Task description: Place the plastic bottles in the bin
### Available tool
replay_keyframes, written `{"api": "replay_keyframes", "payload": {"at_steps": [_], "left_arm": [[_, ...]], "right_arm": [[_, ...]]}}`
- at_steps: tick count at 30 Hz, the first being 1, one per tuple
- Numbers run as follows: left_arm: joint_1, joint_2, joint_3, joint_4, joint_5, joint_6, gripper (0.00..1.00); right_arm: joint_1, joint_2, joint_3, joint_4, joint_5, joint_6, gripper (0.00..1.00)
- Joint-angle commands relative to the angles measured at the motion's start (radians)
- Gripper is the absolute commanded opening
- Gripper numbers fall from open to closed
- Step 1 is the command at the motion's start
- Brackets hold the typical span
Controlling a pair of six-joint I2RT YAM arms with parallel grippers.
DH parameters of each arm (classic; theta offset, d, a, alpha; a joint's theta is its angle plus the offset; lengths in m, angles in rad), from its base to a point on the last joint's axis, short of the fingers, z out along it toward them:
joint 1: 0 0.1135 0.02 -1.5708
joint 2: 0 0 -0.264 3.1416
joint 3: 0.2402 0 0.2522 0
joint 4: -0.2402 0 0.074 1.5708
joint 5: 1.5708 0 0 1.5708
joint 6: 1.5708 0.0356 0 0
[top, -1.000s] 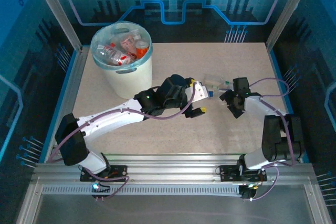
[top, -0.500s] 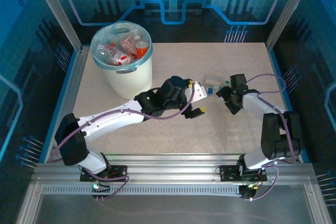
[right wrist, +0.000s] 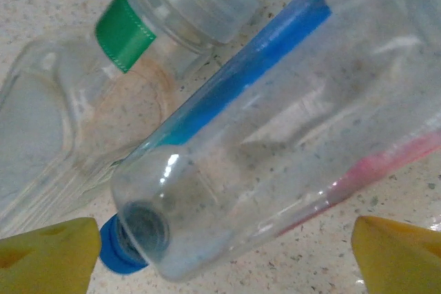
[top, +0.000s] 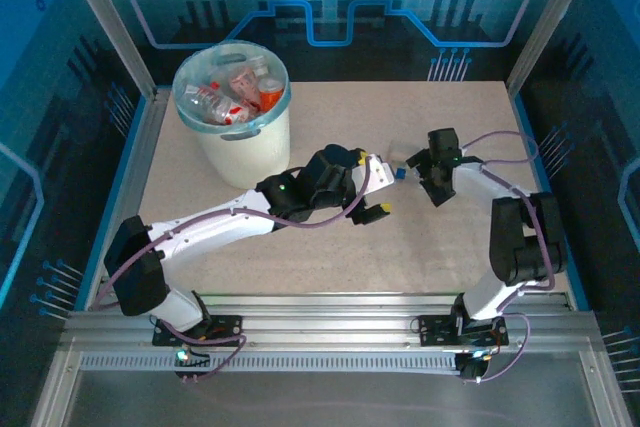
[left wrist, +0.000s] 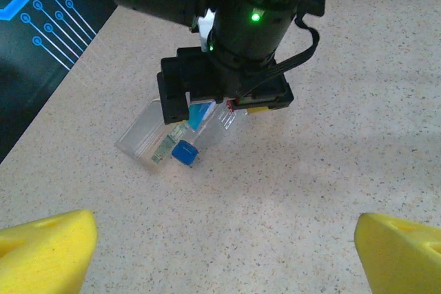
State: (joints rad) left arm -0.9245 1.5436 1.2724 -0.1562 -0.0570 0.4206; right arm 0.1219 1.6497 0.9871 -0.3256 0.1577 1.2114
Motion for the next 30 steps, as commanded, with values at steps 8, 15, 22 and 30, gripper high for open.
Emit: {"api": "replay_keyframes", "payload": {"at_steps": [8, 15, 22, 30], "left_arm": [[0.015, -0.049, -0.036, 0.026, -0.017, -0.006, 0.97], [0.015, -0.051, -0.039, 0.03, -0.013, -0.013, 0.97], [0.015, -0.059, -0.048, 0.035, -0.01, -0.033, 0.97], [0.015, -0.075, -0.049, 0.031, -0.014, -0.04, 0.97]], "right_arm": [[0.009, 0.01, 0.02, -0.079, 0.106, 0.042, 0.97], [-0.051, -0.06, -0.041, -0.092, 0.09, -0.026, 0.96], [-0.106, -0.064, -0.03, -0.1, 0.017, -0.149, 0.96], [-0.1, 0.009, -0.004, -0.069, -0.048, -0.149, 0.98]]}}
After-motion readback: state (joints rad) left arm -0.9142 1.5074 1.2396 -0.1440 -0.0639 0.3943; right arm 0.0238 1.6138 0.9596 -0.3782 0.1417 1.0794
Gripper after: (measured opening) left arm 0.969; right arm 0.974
